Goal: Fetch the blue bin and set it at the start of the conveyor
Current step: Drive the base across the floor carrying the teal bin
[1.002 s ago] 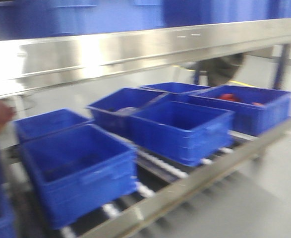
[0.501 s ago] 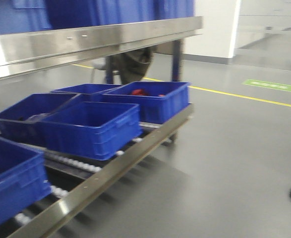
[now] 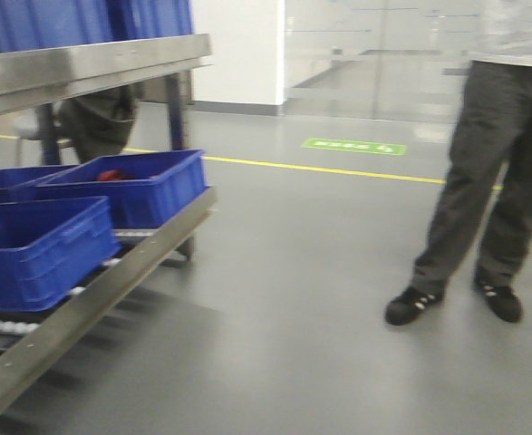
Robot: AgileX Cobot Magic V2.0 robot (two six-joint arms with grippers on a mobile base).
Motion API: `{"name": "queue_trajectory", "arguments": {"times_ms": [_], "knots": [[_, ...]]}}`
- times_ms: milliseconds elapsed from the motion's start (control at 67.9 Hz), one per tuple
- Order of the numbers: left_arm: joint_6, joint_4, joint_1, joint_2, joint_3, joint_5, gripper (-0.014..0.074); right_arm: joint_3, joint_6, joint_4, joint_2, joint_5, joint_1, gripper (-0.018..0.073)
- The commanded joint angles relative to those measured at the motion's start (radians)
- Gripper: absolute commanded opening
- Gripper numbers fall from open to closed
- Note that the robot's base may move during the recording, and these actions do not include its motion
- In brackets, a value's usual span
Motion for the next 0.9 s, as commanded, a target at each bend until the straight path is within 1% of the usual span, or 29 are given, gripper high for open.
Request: {"name": "queue_trajectory", "arguments": {"times_ms": [0,884], "knots": [[-0.009,-0.028,0.002,-0.015,-0.012,-0.073,-0.0111,-0.007,-0.03,-0.016,-0.009,-0.018,-0.007,-0.0153],[-0.009,-0.028,0.002,-0.015,-0.012,-0.073,-0.0111,-0.007,-0.03,-0.016,-0.009,-0.018,-0.007,-0.0153]]}}
